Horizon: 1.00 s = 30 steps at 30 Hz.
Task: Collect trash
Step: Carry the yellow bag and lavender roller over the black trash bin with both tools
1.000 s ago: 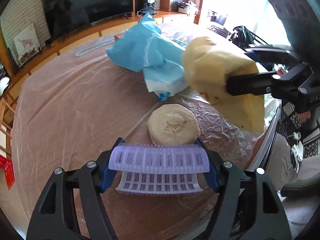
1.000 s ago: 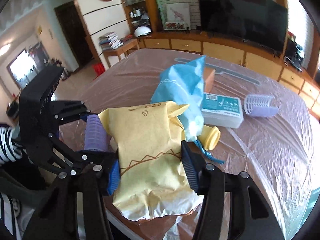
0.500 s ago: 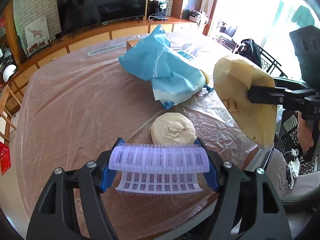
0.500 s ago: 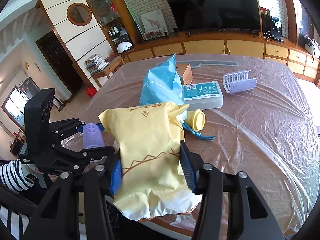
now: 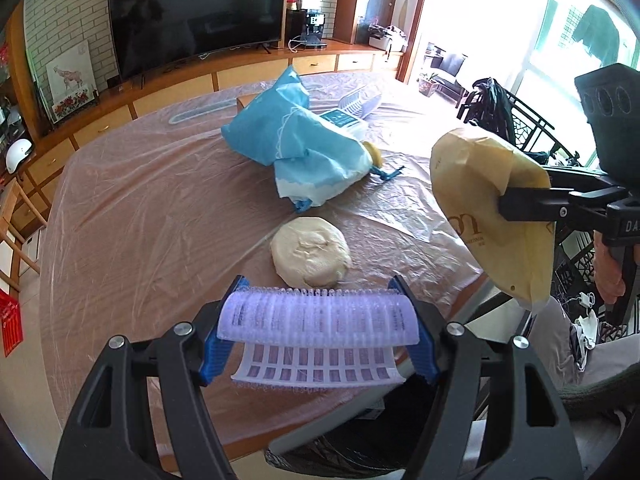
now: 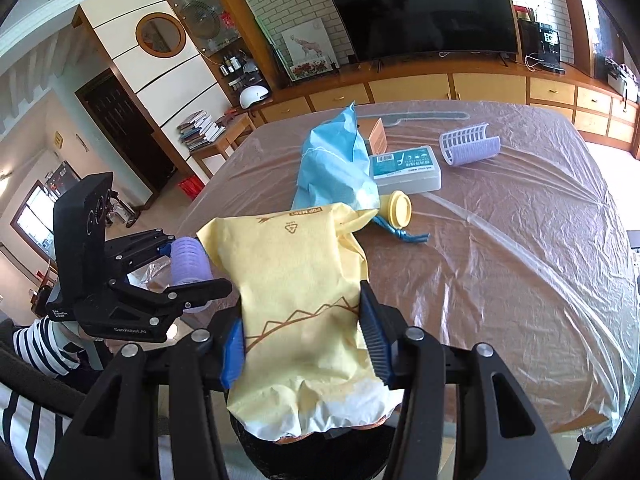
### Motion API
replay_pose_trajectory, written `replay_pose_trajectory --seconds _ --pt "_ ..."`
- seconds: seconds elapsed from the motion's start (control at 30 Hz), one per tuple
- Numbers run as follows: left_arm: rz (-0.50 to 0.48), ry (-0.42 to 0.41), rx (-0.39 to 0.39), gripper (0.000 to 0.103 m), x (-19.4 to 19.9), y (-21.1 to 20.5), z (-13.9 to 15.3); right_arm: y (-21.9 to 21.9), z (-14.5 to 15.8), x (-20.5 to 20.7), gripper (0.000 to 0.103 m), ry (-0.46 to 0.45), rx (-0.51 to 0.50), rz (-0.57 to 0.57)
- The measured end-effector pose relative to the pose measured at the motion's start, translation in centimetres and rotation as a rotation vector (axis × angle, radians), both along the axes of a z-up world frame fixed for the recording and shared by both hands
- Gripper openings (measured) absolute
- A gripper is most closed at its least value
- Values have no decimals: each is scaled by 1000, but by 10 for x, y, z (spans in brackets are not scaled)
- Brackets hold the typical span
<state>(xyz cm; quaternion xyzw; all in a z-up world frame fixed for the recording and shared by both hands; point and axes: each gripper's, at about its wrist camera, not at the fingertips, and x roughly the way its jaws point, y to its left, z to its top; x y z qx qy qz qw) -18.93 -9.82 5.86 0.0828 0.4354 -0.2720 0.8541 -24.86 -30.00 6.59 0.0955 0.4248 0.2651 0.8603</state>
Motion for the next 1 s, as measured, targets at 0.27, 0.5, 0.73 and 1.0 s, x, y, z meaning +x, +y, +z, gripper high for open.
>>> replay_pose_trajectory --seconds 0.27,0.5,0.73,1.0 --pt "-39 6 -4 71 -23 -5 7 -8 -1 -23 49 35 22 15" --pt "-82 19 4 71 -45 -12 5 -8 -4 -46 49 63 13 49" --pt "-122 39 23 71 -65 -23 -1 -4 -11 -65 49 94 -3 89" --pt "-170 79 40 71 -88 -31 -14 -1 -21 -82 49 134 -15 130"
